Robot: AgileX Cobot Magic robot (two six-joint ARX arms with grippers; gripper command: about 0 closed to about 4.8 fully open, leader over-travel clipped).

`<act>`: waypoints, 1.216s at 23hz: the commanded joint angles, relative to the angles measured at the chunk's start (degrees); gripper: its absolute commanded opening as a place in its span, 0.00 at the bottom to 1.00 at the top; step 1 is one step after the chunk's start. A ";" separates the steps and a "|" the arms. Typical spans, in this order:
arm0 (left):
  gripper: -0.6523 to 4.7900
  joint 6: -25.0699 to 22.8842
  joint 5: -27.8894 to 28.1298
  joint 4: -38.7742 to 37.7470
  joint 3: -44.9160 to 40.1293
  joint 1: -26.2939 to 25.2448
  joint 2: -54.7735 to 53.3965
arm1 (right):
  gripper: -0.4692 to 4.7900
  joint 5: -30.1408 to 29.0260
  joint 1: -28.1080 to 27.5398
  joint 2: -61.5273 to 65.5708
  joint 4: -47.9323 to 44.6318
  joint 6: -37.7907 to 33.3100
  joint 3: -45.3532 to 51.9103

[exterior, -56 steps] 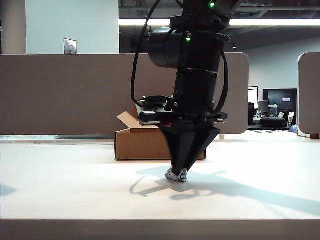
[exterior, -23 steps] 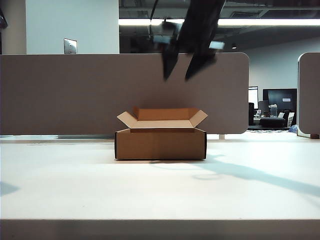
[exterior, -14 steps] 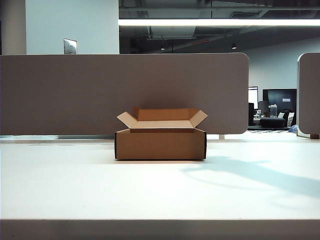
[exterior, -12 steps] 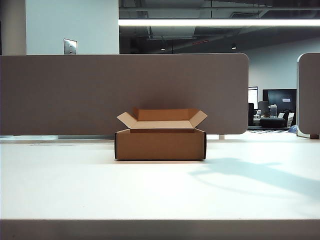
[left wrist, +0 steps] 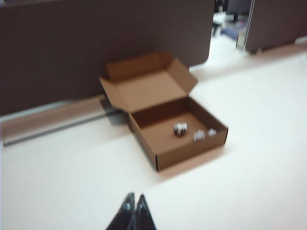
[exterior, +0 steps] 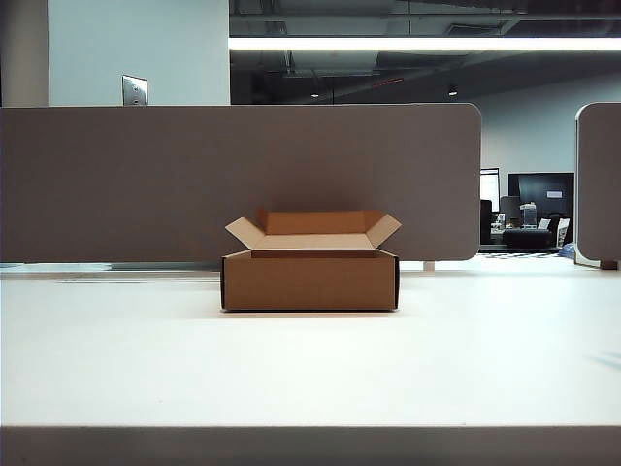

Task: Pick up all the paper balls on the table and put them in the paper box.

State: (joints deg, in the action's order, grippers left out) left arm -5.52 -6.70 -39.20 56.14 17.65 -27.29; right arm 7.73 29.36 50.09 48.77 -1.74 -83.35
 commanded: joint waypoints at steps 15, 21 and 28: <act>0.11 1.62 -7.41 16.48 -23.69 -0.09 7.61 | 0.09 7.78 0.09 -29.44 -2.12 -2.14 30.60; 0.11 7.78 -1.95 30.36 -36.96 -0.09 13.38 | 0.09 7.82 0.13 -38.73 -20.39 -2.12 50.12; 0.11 7.69 1.99 38.66 -45.70 -0.09 13.55 | 0.09 15.30 0.02 -40.04 -28.33 -1.75 64.26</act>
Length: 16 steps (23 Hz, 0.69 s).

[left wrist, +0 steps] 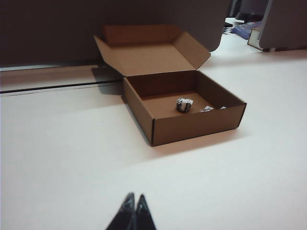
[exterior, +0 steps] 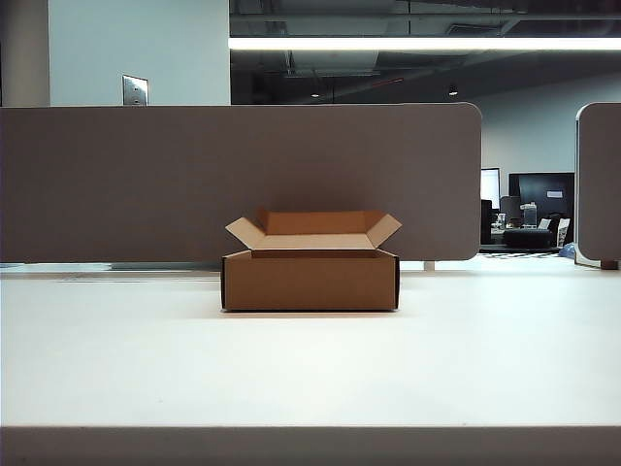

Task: Pick up all the paper balls on the table and put them in the paper box.

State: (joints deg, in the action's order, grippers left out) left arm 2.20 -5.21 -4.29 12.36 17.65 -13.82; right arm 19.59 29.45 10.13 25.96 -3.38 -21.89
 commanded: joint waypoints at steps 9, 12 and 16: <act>0.11 -0.90 0.72 5.27 -4.92 -0.09 3.61 | 0.09 -3.89 0.07 -3.34 -19.15 1.11 15.26; 0.11 -0.85 0.07 4.83 -6.78 -0.09 4.87 | 0.09 -5.31 0.07 -6.01 -22.14 1.11 18.47; 0.11 -0.66 0.04 3.02 -9.01 -0.11 8.44 | 0.09 -5.81 0.04 -9.62 -21.64 2.03 19.96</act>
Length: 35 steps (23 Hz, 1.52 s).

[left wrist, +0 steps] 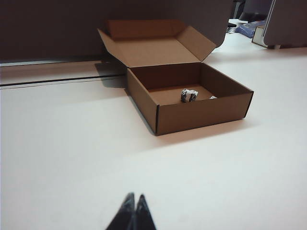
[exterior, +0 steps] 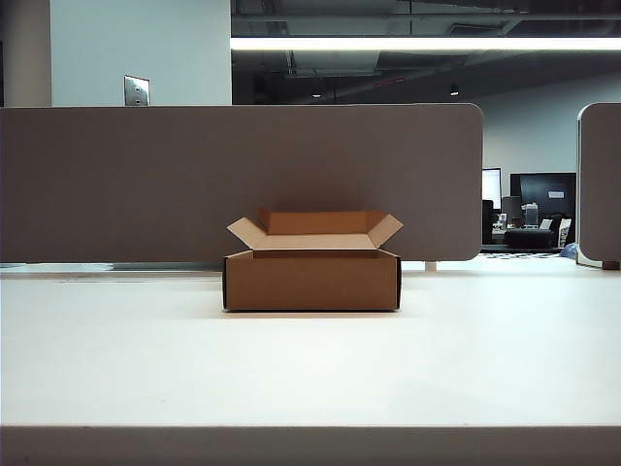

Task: Pick up all the paper balls on the table and put them in the paper box.

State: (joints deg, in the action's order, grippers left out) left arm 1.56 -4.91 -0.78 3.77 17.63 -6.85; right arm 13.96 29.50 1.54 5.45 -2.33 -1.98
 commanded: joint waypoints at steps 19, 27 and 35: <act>0.11 -2.64 0.02 -5.40 -3.43 -0.13 6.71 | 0.09 -2.78 -1.73 -1.60 -1.03 6.80 1.88; 0.11 -0.90 4.92 -6.51 -3.41 -0.11 6.71 | 0.09 -2.51 -1.84 -1.62 -0.17 6.19 1.88; 0.11 -0.90 4.83 -6.49 -3.41 -0.09 6.71 | 0.09 -2.29 -1.84 -1.62 0.35 6.21 1.88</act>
